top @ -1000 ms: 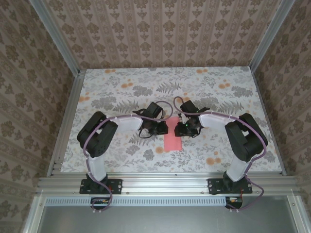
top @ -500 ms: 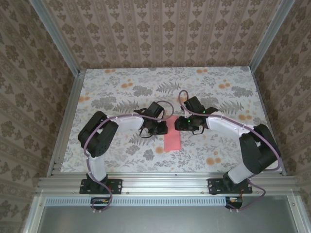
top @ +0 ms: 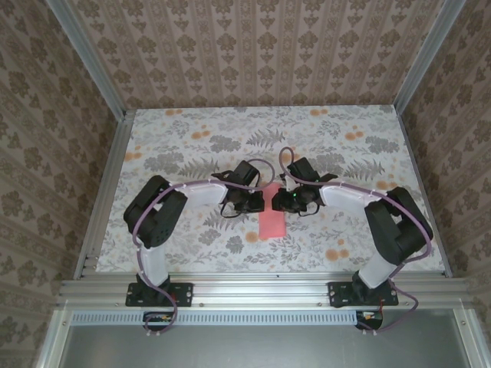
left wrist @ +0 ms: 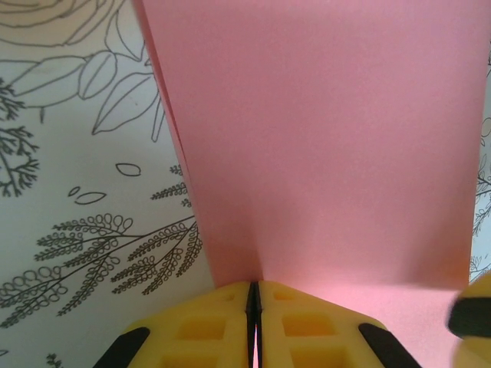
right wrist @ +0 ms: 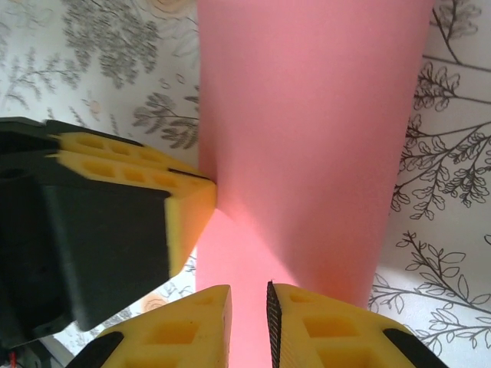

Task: Fold a paper plane with a square sheet of paper (pick it up from the middle)
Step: Fold the square sheet of paper in half at the center of the table.

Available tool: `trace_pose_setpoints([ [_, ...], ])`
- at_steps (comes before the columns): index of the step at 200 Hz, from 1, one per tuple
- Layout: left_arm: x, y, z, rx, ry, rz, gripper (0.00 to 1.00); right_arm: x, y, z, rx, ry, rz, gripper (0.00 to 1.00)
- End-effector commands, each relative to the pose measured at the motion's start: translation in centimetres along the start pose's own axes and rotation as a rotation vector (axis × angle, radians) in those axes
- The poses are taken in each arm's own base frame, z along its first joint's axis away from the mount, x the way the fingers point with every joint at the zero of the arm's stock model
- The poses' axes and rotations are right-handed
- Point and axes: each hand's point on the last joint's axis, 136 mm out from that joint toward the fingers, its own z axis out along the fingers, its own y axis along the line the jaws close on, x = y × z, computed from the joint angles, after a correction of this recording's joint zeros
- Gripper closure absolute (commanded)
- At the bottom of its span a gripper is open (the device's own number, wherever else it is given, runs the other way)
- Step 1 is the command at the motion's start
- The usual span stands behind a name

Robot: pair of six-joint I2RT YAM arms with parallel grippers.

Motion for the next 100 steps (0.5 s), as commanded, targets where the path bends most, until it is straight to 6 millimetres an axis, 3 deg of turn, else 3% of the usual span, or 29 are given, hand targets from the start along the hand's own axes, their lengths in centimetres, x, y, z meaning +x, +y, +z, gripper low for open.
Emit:
trace_pose_setpoints([
  [1,1.5,2.0,1.3,-0.082,0.059,-0.001,0.89,0.7,-1.0,0.9,0.024,0.038,0.024,0.77],
  [83,1.6,2.3,1.4,-0.093,0.063,-0.001,0.89,2.4,-4.8,2.8,0.134,0.096,0.083,0.77],
  [100,1.6,2.4,1.4,-0.098,0.064,0.0,0.89,2.5,-4.8,2.9,0.128,0.1,0.087,0.77],
])
